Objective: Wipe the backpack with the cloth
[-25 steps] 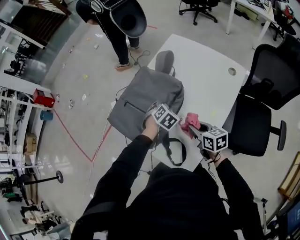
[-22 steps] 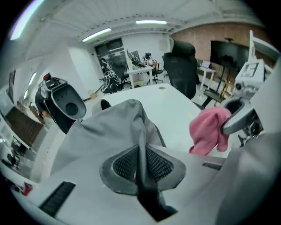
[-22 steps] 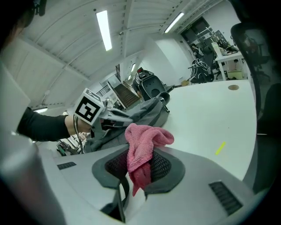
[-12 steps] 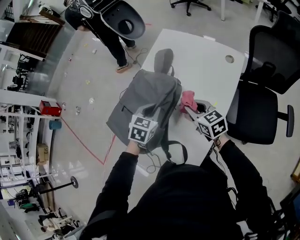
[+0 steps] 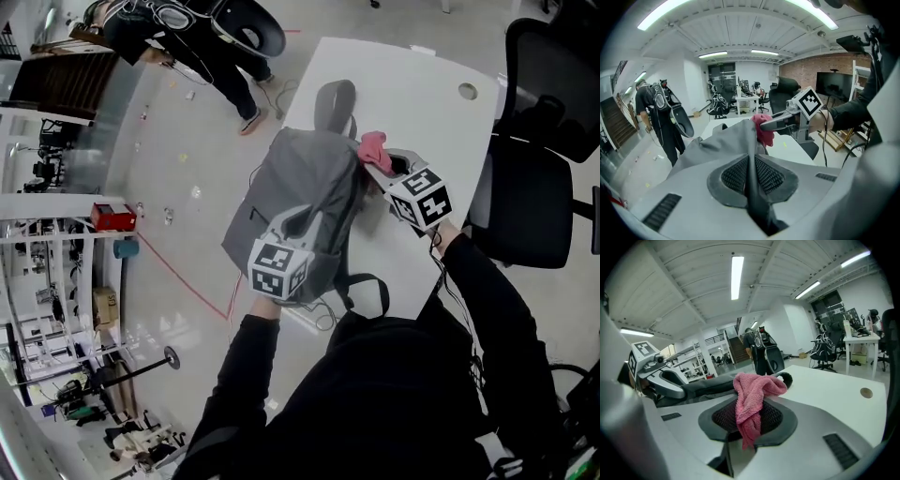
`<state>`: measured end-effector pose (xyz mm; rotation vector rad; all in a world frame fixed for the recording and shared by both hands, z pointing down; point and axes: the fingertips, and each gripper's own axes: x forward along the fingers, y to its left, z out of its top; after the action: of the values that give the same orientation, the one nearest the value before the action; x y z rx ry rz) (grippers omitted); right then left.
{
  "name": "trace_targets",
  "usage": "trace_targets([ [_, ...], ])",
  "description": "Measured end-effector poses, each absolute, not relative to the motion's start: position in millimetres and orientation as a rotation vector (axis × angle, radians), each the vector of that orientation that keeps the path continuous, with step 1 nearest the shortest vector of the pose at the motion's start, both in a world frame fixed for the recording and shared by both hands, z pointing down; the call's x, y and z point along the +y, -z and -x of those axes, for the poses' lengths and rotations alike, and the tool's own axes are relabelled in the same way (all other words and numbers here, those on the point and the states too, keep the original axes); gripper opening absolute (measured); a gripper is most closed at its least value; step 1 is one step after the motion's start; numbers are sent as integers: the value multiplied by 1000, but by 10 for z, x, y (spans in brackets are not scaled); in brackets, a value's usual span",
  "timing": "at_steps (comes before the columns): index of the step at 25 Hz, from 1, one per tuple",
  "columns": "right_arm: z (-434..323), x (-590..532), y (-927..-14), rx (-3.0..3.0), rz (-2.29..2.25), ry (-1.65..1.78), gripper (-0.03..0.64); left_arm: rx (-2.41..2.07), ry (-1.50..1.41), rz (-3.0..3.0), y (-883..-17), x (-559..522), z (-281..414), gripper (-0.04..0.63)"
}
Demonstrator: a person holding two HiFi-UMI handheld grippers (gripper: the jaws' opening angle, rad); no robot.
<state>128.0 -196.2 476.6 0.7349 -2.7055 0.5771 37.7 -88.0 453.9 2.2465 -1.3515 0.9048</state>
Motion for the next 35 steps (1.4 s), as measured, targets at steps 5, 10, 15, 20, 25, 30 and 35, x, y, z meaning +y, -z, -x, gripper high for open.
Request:
trace_targets([
  [5, -928, -1375, -4898, -2705, -512, -581, 95, -1343, -919, -2244, -4546, -863, -365, 54],
  [10, -855, -1061, -4930, -2715, -448, -642, 95, -1333, -914, -2236, -4611, -896, -397, 54],
  [15, -698, -605, -4920, -2722, -297, -678, 95, -1336, -878, -2217, -4647, -921, -412, 54],
  [20, -489, 22, -4923, -2713, 9, -659, 95, -1335, -863, -2215, -4633, -926, -415, 54],
  [25, -505, -135, -4891, -2731, 102, -600, 95, -1337, -835, -2237, -4498, -893, -368, 54],
  [30, -915, -1033, -4938, -2740, -182, -685, 96, -1339, -795, -2264, -4431, -823, -357, 52],
  [35, -1253, -1805, -5001, -2678, -459, -668, 95, -1319, -793, -2275, -4467, -819, -396, 52],
])
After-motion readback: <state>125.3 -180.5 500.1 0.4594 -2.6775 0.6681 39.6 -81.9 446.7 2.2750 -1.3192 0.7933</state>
